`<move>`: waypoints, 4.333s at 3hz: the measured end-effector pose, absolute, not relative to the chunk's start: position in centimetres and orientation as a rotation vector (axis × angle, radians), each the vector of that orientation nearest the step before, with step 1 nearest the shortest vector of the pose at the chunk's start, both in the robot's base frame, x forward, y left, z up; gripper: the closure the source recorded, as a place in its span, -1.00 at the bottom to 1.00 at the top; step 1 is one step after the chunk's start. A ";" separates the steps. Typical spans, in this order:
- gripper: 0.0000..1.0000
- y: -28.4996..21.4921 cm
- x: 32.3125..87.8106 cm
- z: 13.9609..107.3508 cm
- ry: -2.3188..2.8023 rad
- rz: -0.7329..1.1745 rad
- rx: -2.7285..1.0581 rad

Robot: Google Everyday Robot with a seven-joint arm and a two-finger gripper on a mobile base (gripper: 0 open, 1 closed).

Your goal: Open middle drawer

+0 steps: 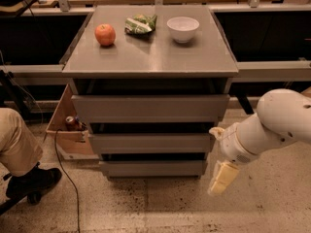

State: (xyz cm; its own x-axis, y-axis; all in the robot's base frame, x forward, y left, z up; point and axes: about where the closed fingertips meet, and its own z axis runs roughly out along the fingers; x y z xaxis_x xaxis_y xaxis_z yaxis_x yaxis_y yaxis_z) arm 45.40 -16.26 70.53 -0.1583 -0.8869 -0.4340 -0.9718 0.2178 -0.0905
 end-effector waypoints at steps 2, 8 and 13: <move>-1.00 -14.7 46.4 67.4 2.132 0.387 -1.626; -1.00 -5.3 59.4 52.4 1.986 0.555 -1.257; -1.00 -6.3 71.4 44.6 2.029 0.229 -1.088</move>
Offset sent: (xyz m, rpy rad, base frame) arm 0.0315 0.0415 -0.0888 0.2258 0.1051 -0.1587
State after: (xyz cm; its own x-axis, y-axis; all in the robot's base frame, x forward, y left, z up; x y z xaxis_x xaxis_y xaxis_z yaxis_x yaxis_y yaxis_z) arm 71.43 -6.34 44.62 -0.3061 -0.6185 -0.7237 -0.7639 0.6132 -0.2009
